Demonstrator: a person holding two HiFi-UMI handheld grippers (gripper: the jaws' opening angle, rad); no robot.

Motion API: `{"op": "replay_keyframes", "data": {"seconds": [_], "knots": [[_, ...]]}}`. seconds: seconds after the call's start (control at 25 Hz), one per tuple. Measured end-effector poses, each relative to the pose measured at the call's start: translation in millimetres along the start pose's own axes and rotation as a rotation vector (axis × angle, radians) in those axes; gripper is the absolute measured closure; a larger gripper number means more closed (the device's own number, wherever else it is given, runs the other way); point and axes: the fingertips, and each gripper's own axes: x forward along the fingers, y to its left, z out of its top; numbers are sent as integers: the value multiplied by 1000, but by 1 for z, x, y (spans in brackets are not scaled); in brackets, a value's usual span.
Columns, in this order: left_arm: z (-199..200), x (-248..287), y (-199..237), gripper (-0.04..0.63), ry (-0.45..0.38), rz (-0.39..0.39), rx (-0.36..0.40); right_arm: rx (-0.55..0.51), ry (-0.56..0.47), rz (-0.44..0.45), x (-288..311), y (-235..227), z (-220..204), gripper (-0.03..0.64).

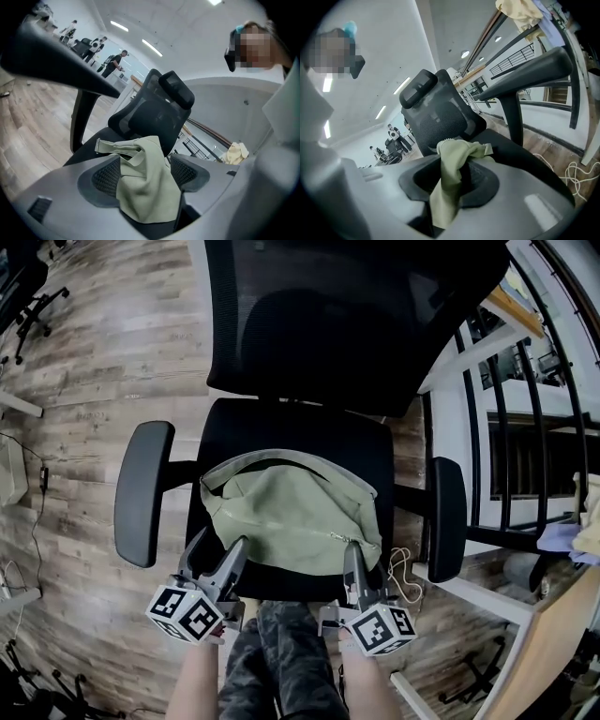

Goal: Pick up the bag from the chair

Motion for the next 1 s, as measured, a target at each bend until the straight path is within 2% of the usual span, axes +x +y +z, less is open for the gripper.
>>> {"op": "replay_keyframes", "data": {"seconds": [0.08, 0.16, 0.24, 0.36, 0.4, 0.48, 0.6, 0.72, 1.0], "knots": [[4, 9, 1, 284, 2, -25, -82, 3, 4, 6, 0, 0, 0, 511], [5, 20, -1, 284, 23, -47, -116, 9, 8, 12, 0, 0, 0, 512], [5, 28, -4, 284, 56, -55, -92, 9, 11, 15, 0, 0, 0, 512], [1, 34, -10, 308, 97, -60, 6, 0, 16, 26, 0, 3, -1, 514], [-1, 35, -13, 343, 105, -59, 42, -10, 16, 35, 1, 4, -1, 516], [-3, 37, -17, 457, 106, -57, 90, -29, 14, 53, 2, 9, 2, 520], [0, 40, -25, 540, 96, -56, 98, -20, -4, 78, 4, 17, 9, 528], [7, 40, -35, 566, 90, -67, 100, -15, -17, 112, 4, 28, 17, 534], [27, 39, -57, 574, 89, -96, 134, 14, -28, 166, -1, 45, 39, 538]]}}
